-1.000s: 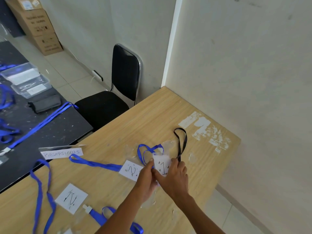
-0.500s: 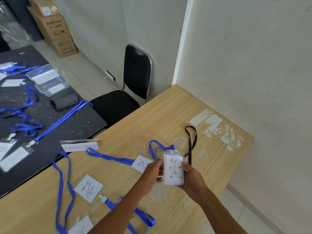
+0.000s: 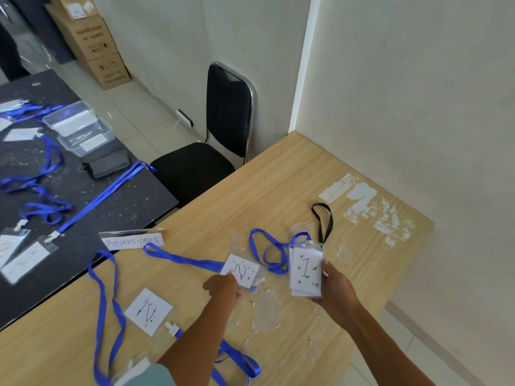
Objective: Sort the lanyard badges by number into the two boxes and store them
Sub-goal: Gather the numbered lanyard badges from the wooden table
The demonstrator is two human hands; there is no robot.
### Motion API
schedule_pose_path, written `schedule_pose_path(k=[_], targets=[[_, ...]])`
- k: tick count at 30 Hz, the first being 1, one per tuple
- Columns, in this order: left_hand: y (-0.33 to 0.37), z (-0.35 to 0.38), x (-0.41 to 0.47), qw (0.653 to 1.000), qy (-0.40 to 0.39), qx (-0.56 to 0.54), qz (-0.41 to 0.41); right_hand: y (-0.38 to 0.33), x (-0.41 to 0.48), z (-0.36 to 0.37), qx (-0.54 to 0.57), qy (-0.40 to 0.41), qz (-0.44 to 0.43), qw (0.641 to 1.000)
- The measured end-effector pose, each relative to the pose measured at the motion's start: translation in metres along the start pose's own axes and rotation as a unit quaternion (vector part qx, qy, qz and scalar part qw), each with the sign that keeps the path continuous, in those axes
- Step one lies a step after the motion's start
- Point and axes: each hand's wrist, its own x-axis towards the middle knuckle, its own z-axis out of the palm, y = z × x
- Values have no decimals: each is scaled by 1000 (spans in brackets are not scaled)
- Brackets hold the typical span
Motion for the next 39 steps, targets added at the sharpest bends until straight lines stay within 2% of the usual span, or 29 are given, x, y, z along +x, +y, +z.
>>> schedule_pose_path(k=[3,5,7,11,14,16,20,23,26,29,31,35,39], targets=[[-4,3,10,999,27,-32,5,8,6,0,-3,3,6,1000],[-7,2,13,998,27,-3,52,9,5,4,-9,-10,1,1000],[-7,-4,3,990,18,31,134,7,6,8,-20,-15,-5,1000],[9,-27,-33,938,-59,129,317,6,10,14,-60,-7,-31,998],[31,-46,-48,886,-124,231,382,8,9,16,-80,-4,-45,996],[45,-57,-56,846,-170,303,404,10,6,18,-89,-5,-52,995],[67,-64,-83,730,-278,430,452,19,-10,24,-136,-10,-55,989],[69,-61,-113,643,-350,507,455,38,-33,34,-146,-52,-28,987],[55,-54,-132,574,-365,568,463,60,-62,45,-149,-99,0,984],[31,-51,-143,497,-323,627,506,81,-90,53,-140,-133,5,981],[15,-54,-146,463,-286,628,556,95,-104,53,-104,-142,-2,984],[-18,-71,-136,447,-247,593,623,122,-118,49,-5,-132,-2,991],[-42,-91,-124,501,-158,500,688,135,-125,51,3,-139,-21,990]])
